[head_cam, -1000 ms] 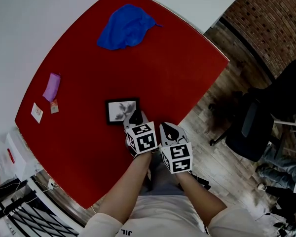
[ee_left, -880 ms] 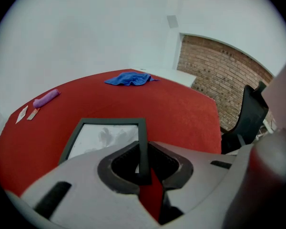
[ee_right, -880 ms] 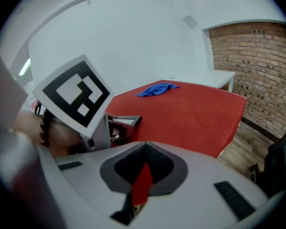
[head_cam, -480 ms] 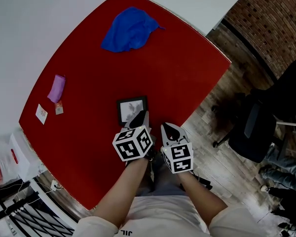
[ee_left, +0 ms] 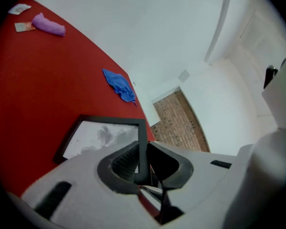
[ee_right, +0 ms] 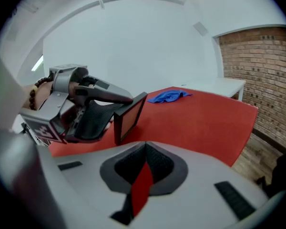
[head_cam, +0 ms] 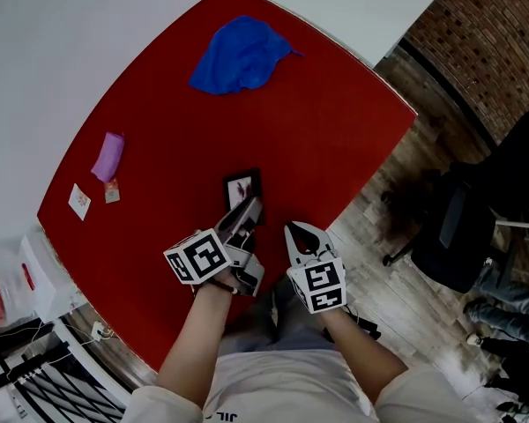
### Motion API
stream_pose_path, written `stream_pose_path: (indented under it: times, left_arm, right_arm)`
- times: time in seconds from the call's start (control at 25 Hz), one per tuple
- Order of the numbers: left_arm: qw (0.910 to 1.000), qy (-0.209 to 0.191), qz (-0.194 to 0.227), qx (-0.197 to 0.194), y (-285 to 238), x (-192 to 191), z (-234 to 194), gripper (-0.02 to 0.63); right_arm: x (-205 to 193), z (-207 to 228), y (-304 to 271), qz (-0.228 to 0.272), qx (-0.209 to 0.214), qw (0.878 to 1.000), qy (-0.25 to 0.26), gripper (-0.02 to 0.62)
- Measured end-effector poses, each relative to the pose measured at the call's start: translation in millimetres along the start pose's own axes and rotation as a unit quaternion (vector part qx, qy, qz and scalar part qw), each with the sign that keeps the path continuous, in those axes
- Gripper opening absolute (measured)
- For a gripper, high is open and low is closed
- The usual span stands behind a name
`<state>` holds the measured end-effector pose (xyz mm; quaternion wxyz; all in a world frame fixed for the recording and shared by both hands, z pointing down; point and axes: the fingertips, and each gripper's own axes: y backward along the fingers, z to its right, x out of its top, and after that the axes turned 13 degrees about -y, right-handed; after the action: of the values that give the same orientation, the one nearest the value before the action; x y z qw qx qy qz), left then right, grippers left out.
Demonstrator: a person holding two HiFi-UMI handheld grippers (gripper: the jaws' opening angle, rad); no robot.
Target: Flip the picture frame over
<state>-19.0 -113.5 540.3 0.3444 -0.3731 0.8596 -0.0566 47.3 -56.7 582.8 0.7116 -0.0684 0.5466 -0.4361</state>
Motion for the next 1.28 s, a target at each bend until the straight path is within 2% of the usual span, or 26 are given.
stream_pose_path:
  times: [0.16,0.24,0.36,0.48,0.56,0.72,0.92,1.04,1.28]
  left_arm:
    - [0.9985,0.043,0.022,-0.025,9.8,13.1,0.5,0.067]
    - [0.9955,0.079,0.036,-0.038,14.5,18.8,6.1,0.067]
    - [0.9903,0.111,0.057,-0.06,22.7,29.0,5.3,0.068]
    - [0.9762,0.173,0.087,-0.097,32.7,38.4,-2.0,0.067]
    - [0.968,0.197,0.103,-0.116,40.1,40.8,-9.5,0.067]
    - [0.9625,0.205,0.114,-0.136,52.1,42.3,-18.0,0.069]
    - [0.9608,0.205,0.117,-0.146,62.3,39.2,-25.2,0.069]
    - [0.9602,0.203,0.117,-0.151,66.9,40.8,-29.5,0.069]
    - [0.9591,0.204,0.114,-0.159,72.0,43.1,-32.6,0.069]
  right_arm:
    - [1.1,-8.7,-2.1,0.003,0.005,1.0,0.008,0.005]
    - [3.2,-14.4,-2.4,0.006,0.007,1.0,0.019,0.005]
    - [12.2,-30.0,-4.5,0.017,0.016,0.999,0.043,0.005]
    - [16.9,-45.6,-8.6,0.027,0.032,0.998,0.053,0.005]
    - [16.5,-55.7,-12.3,0.028,0.047,0.997,0.053,0.005]
    - [12.9,-75.6,-21.2,0.027,0.069,0.995,0.069,0.006]
    - [2.8,-97.4,-32.6,0.025,0.082,0.992,0.091,0.009]
    - [-3.8,-105.0,-39.9,0.021,0.082,0.991,0.102,0.047]
    - [-7.1,-109.7,-57.9,0.007,0.072,0.987,0.141,0.061]
